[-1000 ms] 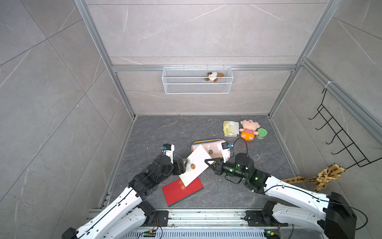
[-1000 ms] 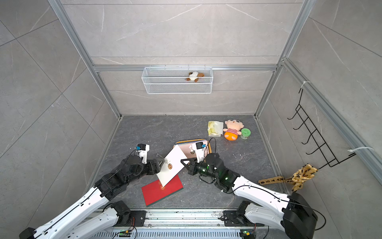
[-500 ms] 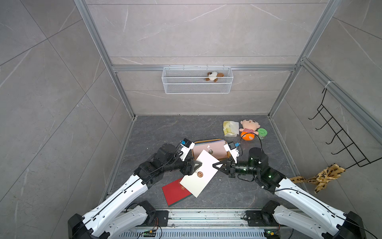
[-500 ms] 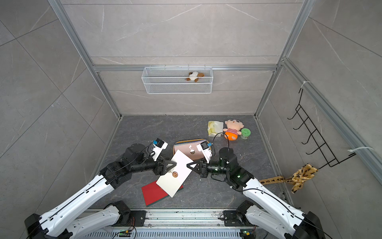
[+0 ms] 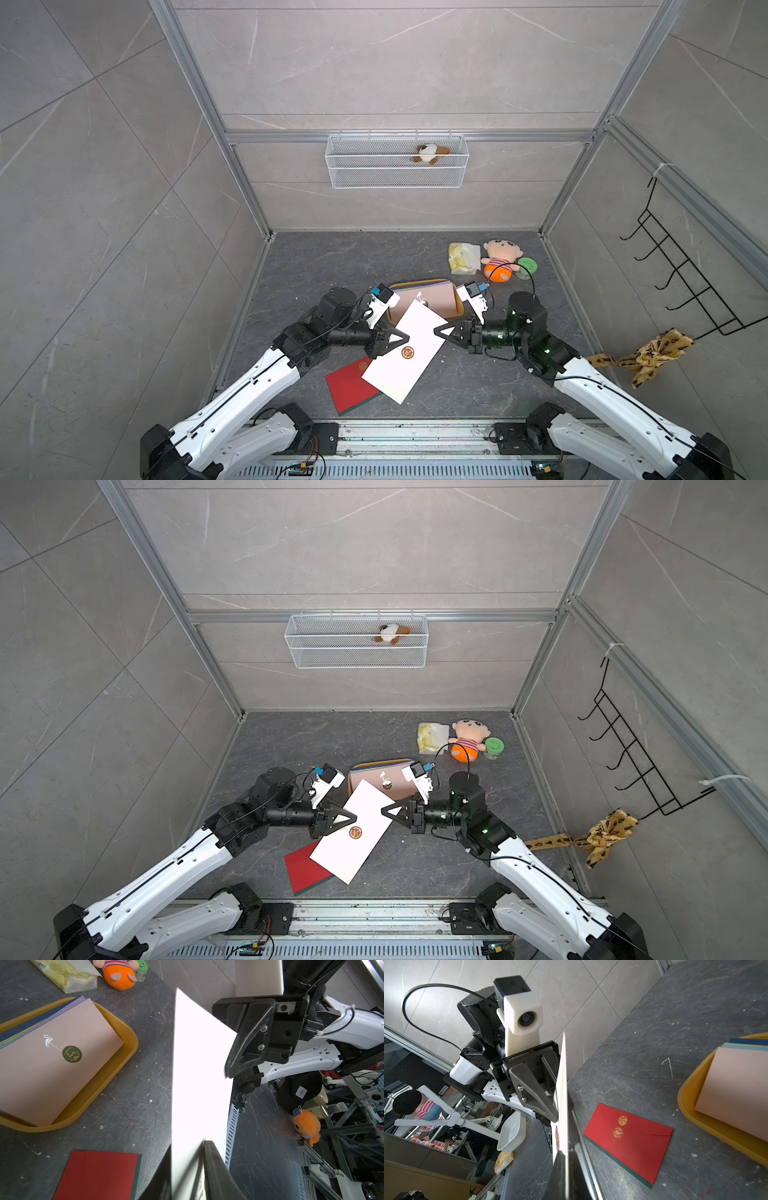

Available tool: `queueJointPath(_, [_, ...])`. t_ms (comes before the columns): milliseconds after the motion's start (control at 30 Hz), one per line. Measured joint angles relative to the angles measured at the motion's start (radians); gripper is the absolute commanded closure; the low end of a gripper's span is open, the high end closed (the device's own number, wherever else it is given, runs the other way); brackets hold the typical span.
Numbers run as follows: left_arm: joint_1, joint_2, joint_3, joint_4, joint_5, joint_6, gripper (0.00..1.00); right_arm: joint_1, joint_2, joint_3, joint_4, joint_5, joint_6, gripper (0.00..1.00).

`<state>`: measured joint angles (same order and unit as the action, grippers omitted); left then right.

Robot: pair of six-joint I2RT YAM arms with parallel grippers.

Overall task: Put the sealed envelopes into the storage box
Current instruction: Pick up the envelope from the center of the board.

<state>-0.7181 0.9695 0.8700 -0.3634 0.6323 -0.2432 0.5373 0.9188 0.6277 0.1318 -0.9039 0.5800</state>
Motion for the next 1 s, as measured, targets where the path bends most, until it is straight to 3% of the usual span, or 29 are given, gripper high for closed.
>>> queueJointPath(133, [0.0,0.0,-0.008,0.011,0.017,-0.019,0.76,-0.014,0.0,-0.002,0.0,-0.014,0.003,1.0])
queueJointPath(167, [0.0,0.0,-0.008,0.011,0.023,-0.021,0.8,-0.016,0.0,-0.002,0.001,-0.018,0.004,1.0])
queueJointPath(233, [0.0,0.006,-0.008,0.011,0.031,-0.022,1.0,-0.022,0.0,-0.005,0.008,-0.021,0.007,1.0])
queueJointPath(333, [0.0,0.035,0.005,0.002,0.033,-0.013,1.0,-0.034,0.0,-0.014,0.005,-0.017,0.013,0.63])
queueJointPath(400, [0.0,0.078,0.038,-0.029,0.025,0.005,1.0,-0.047,0.0,-0.017,-0.006,0.002,0.01,0.5])
queueJointPath(467, [0.0,0.128,0.089,-0.068,0.014,0.035,1.0,-0.066,-0.005,-0.017,-0.027,0.034,0.002,0.43])
queueJointPath(667, [-0.001,0.327,0.306,-0.187,-0.119,0.183,1.0,-0.179,-0.043,-0.043,-0.114,0.163,-0.006,0.42])
queueJointPath(800, [-0.002,0.551,0.526,-0.309,-0.25,0.331,1.0,-0.254,-0.063,-0.094,-0.141,0.21,-0.005,0.43])
queueJointPath(1000, [-0.007,0.863,0.864,-0.47,-0.344,0.55,1.0,-0.299,-0.066,-0.127,-0.183,0.228,-0.005,0.44])
